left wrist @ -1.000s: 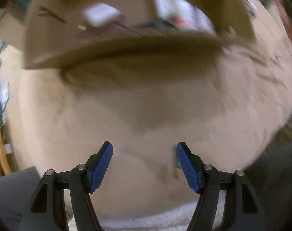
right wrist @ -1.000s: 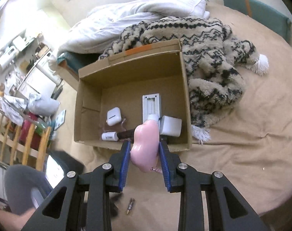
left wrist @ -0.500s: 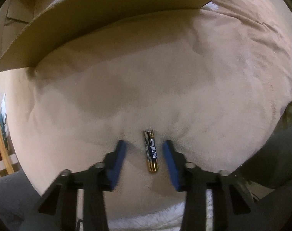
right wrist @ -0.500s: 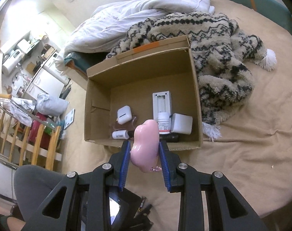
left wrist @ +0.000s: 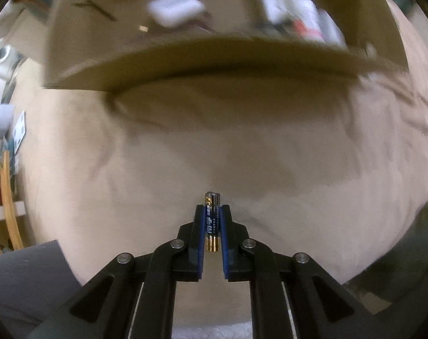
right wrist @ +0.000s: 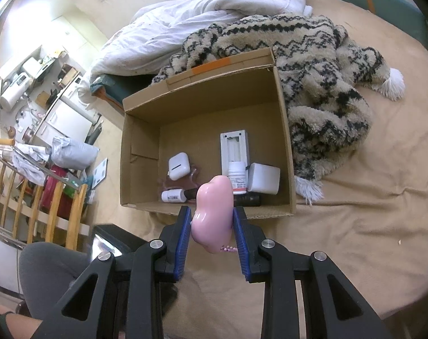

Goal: Organize rigid objects
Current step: 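Carry the toe separator and battery into the box and open both tools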

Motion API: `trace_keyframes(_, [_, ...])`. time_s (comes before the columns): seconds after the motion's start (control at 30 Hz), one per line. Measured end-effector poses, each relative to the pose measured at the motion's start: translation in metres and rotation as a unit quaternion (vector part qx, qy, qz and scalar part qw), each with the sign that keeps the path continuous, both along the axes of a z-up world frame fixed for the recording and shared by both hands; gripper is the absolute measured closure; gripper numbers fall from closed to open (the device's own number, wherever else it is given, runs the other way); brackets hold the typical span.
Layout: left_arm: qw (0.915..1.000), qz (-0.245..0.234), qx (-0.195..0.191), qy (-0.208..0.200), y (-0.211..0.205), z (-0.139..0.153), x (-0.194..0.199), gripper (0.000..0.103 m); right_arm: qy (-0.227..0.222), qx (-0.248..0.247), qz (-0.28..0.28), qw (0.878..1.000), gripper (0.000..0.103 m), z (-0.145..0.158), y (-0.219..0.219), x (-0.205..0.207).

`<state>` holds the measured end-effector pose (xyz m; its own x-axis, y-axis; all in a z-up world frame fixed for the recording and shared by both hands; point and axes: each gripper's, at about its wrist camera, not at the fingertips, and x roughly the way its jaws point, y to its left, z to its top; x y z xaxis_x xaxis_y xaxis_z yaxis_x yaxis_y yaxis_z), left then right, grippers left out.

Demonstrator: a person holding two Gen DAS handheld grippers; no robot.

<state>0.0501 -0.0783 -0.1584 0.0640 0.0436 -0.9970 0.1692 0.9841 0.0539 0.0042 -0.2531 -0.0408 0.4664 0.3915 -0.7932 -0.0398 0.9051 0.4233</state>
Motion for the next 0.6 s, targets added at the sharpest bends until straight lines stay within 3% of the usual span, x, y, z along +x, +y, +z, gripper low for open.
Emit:
trace_keyframes(0.3, [0.9925,0.067,-0.023,-0.100,0.038,0.067,0.031,0.094,-0.003,0.000,-0.010,1.000,0.071,-0.002,-0.006,0.006])
trace_keyframes(0.43, [0.9865,0.076,-0.029,-0.142,0.055,0.094,0.045,0.094,-0.016,0.000,-0.011,1.000,0.071,0.005,-0.006,0.016])
trace_keyframes(0.6, [0.9800,0.075,-0.033,-0.181,0.046,0.130,0.065,0.094,-0.041,-0.024,-0.003,0.999,0.071,0.014,-0.001,0.037])
